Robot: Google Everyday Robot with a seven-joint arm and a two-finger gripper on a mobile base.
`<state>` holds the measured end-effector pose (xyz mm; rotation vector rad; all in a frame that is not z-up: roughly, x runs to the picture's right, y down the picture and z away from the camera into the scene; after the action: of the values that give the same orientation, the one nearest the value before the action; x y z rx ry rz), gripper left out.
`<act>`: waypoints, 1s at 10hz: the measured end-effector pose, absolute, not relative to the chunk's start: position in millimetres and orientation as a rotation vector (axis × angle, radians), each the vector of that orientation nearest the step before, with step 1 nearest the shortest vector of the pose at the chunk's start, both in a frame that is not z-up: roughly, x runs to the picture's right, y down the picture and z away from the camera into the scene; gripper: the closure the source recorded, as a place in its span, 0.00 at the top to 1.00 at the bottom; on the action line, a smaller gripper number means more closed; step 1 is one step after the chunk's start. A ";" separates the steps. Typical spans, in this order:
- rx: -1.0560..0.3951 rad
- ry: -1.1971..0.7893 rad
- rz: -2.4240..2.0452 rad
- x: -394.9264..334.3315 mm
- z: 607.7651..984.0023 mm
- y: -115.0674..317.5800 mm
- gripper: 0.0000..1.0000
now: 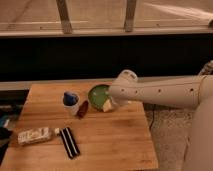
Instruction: Pick up the ceramic bowl
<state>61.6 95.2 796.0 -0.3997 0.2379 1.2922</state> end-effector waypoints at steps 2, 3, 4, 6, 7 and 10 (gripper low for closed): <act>-0.391 0.217 1.299 64.8 804.9 85.1 0.80; -0.391 0.208 1.296 63.9 811.6 79.9 0.80; -0.399 0.198 1.291 60.8 820.7 76.1 0.80; -0.426 0.170 1.288 52.9 841.7 71.1 0.80; -0.445 0.154 1.290 51.5 855.5 68.3 0.80; -0.481 0.139 1.290 51.7 890.2 64.9 0.80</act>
<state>51.7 64.9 890.2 -0.4808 0.1385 1.2899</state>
